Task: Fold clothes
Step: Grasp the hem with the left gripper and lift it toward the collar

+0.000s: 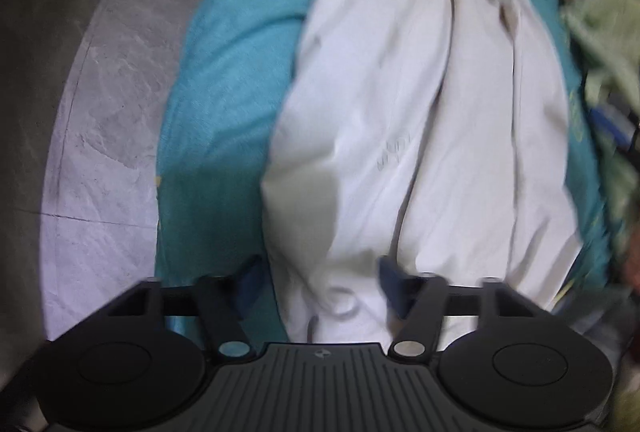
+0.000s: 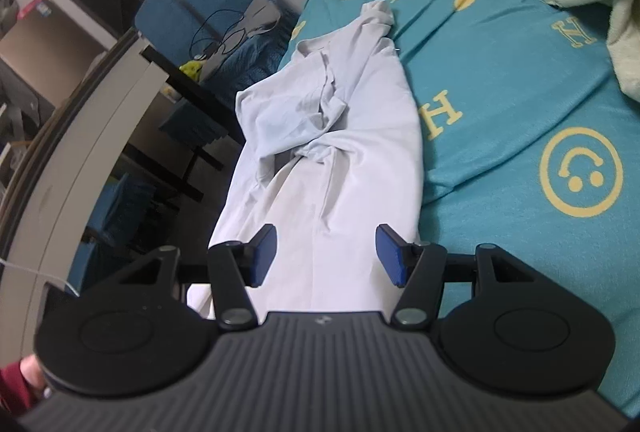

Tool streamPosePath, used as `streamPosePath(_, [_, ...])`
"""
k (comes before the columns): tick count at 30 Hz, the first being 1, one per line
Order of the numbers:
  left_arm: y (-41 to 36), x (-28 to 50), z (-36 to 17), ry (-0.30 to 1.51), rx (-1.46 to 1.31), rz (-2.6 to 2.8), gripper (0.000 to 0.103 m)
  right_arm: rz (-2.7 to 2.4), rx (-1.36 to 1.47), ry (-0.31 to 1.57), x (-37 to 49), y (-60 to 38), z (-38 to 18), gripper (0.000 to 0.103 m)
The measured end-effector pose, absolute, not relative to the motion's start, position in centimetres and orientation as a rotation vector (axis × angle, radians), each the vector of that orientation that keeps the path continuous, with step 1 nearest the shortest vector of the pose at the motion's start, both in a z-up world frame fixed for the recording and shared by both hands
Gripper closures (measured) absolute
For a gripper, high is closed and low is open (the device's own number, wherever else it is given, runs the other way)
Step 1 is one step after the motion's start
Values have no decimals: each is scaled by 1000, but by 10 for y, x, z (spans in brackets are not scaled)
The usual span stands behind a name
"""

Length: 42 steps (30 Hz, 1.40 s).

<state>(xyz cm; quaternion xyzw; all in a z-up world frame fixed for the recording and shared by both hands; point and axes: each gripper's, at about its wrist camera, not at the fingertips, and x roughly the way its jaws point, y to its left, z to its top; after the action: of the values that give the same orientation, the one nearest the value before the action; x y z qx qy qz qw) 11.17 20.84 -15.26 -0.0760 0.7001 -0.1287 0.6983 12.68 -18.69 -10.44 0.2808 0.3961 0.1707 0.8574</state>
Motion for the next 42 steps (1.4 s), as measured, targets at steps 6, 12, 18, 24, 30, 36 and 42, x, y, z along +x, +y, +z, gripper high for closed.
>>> streamPosePath(6, [159,94,-116,1499,217,-322,98,368,537,826,121,-180,-102,45])
streamPosePath(12, [77,57,-60,1327,477,-411,98,362,540,829,117,-183,-105,45])
streamPosePath(18, [33,25,-60,1289,474,-479,78,361,562,819,118,-188,-105,45])
streamPosePath(24, [53,28,-67,1255,451,-391,36,381,624,794,114,-200,-99,45])
streamPosePath(30, [95,60,-78,1386,181,-326,27,378,657,788,117,-209,-99,45])
streamPosePath(36, [83,68,-108,1571,257,-319,68,371,677,793,118,-213,-100,45])
streamPosePath(42, [46,52,-90,1577,468,-242,98,368,658,796,114,-215,-99,44])
